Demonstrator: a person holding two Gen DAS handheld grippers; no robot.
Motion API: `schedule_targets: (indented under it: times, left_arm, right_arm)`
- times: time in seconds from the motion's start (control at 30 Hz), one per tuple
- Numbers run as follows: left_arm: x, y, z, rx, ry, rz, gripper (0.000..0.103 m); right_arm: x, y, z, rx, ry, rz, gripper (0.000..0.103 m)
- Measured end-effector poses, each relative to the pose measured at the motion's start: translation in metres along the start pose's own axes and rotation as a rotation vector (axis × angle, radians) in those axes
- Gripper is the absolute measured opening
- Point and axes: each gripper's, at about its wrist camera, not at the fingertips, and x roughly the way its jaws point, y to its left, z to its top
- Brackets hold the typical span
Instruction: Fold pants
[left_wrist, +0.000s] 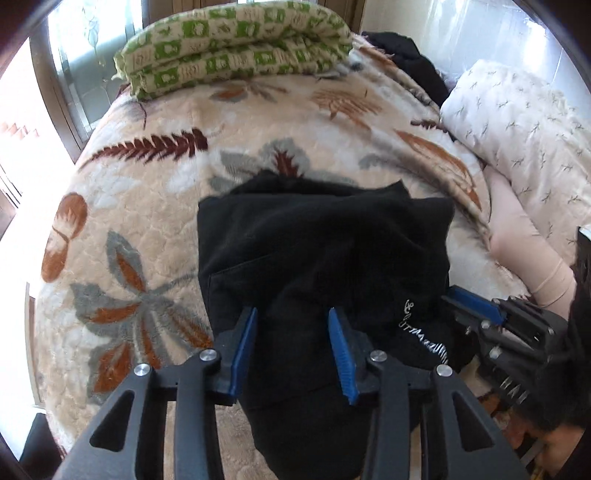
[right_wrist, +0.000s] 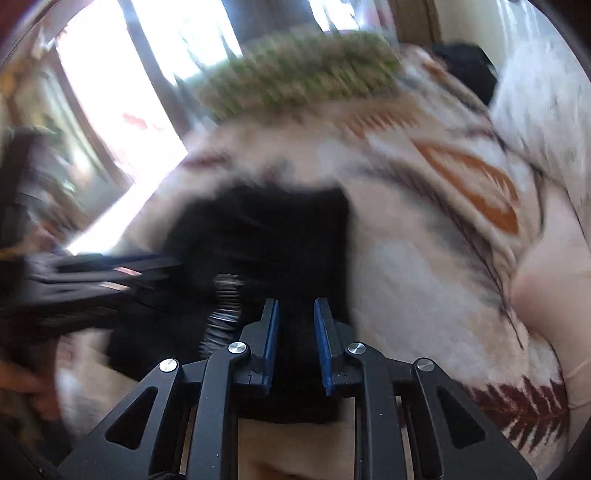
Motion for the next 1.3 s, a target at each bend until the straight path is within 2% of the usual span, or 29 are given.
schedule_targets:
  times: [0.07, 0.17, 0.2, 0.23, 0.33, 0.37, 0.6, 0.63, 0.67, 0.7, 0.77, 0.8, 0.93, 1.03, 1.2, 1.3]
  left_arm:
    - [-0.009, 0.004, 0.000, -0.020, -0.026, -0.035, 0.042]
    - [-0.026, 0.021, 0.005, -0.092, -0.060, -0.130, 0.042]
    - [-0.030, 0.027, 0.007, -0.118, -0.078, -0.155, 0.042]
    - [-0.035, 0.036, 0.010, -0.143, -0.097, -0.170, 0.042]
    - [-0.034, 0.060, 0.023, -0.207, -0.092, -0.149, 0.047]
    - [-0.031, 0.067, 0.027, -0.228, -0.085, -0.146, 0.047]
    - [0.018, 0.097, 0.051, -0.385, 0.002, -0.206, 0.044]
    - [0.026, 0.098, 0.053, -0.395, 0.016, -0.212, 0.044]
    - [0.032, 0.098, 0.054, -0.399, 0.026, -0.214, 0.040]
    - [0.037, 0.096, 0.056, -0.397, 0.034, -0.214, 0.025]
    - [0.043, 0.092, 0.059, -0.384, 0.033, -0.193, 0.019]
    - [0.043, 0.090, 0.060, -0.379, 0.015, -0.174, 0.016]
    - [0.049, 0.095, 0.061, -0.417, -0.019, -0.161, 0.012]
    - [0.055, 0.094, 0.060, -0.416, -0.020, -0.146, 0.012]
    - [0.054, 0.097, 0.061, -0.427, -0.017, -0.155, 0.013]
    - [0.037, 0.099, 0.059, -0.421, -0.027, -0.168, 0.014]
  right_arm:
    - [-0.005, -0.012, 0.005, 0.084, 0.018, 0.051, 0.019]
    - [-0.023, -0.012, 0.014, 0.103, -0.017, 0.071, 0.023]
    - [-0.028, -0.012, 0.018, 0.107, -0.030, 0.084, 0.026]
    - [-0.032, -0.011, 0.023, 0.106, -0.041, 0.093, 0.036]
    - [-0.035, -0.010, 0.039, 0.097, -0.065, 0.111, 0.050]
    - [-0.034, -0.010, 0.044, 0.097, -0.066, 0.115, 0.051]
    - [0.007, -0.023, 0.077, 0.159, 0.028, 0.202, 0.051]
    - [0.014, -0.025, 0.080, 0.180, 0.043, 0.221, 0.044]
    - [0.019, -0.026, 0.082, 0.196, 0.048, 0.238, 0.034]
    - [0.020, -0.025, 0.083, 0.203, 0.048, 0.244, 0.018]
    - [0.019, -0.022, 0.085, 0.185, 0.024, 0.256, 0.013]
    - [0.016, -0.017, 0.085, 0.144, 0.002, 0.234, 0.012]
    - [0.019, -0.016, 0.082, 0.106, -0.027, 0.141, 0.011]
    - [0.030, -0.018, 0.077, 0.076, -0.007, 0.081, 0.011]
    - [0.037, -0.023, 0.074, 0.073, 0.011, 0.049, 0.012]
    - [0.021, -0.020, 0.078, 0.059, -0.003, 0.024, 0.027]
